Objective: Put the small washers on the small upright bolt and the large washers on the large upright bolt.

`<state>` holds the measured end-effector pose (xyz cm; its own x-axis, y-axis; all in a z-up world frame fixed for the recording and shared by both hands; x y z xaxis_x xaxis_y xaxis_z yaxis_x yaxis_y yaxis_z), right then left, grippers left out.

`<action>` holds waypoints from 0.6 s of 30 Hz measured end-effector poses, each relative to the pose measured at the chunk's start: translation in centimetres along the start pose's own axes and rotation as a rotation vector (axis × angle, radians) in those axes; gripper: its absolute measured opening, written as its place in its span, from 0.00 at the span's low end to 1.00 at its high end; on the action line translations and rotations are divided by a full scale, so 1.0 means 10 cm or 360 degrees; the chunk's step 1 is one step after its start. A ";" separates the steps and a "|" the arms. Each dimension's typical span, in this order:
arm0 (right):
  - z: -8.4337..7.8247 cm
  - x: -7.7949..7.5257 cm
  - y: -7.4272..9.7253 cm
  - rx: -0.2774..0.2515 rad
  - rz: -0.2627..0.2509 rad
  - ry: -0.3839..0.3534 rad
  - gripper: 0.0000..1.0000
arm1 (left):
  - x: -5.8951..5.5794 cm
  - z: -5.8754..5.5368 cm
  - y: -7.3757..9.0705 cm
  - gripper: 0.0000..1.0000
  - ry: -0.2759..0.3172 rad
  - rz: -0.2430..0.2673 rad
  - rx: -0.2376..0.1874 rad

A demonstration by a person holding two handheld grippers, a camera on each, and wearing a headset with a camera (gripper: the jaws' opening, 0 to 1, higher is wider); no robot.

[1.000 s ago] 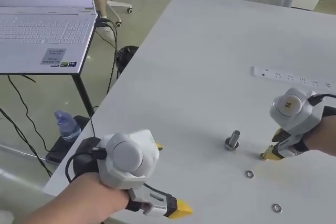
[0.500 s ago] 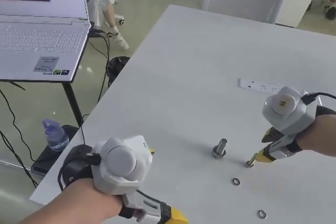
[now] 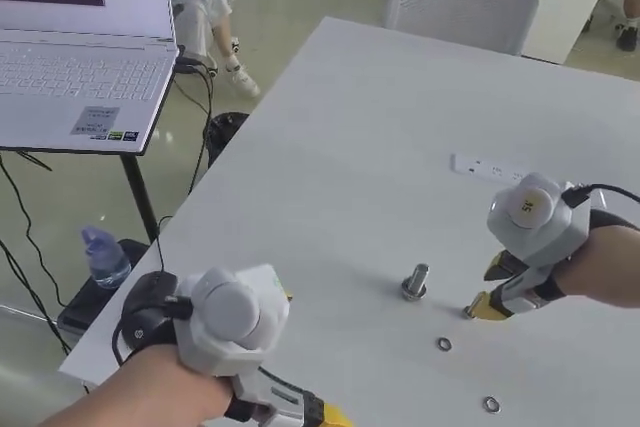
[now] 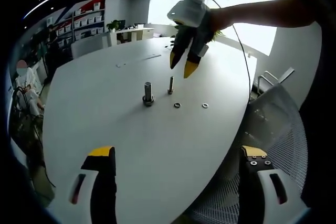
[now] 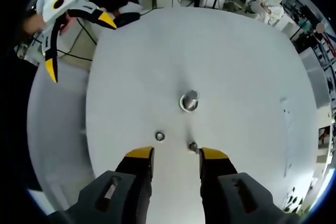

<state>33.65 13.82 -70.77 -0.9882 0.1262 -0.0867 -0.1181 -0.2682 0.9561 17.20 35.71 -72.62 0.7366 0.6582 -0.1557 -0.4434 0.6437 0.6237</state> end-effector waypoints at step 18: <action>-0.05 0.20 -0.28 -0.0031 0.0075 0.0024 0.32 | -0.05 0.00 0.03 0.94 -0.0039 -0.0009 0.0037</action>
<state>31.98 14.35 -73.73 -0.9941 0.0984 -0.0463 -0.0734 -0.2923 0.9535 16.67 35.59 -72.36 0.7514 0.6447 -0.1403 -0.4277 0.6379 0.6404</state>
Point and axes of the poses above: the centre of the closed fingertips' face, and the gripper's own axes: y roughly backward along the fingers, x roughly to its left, z roughly out of its top, the point moved 8 cm from there along y, roughly backward along the fingers, and after that the axes turned 3 degrees about -z, right-handed, at the moved point
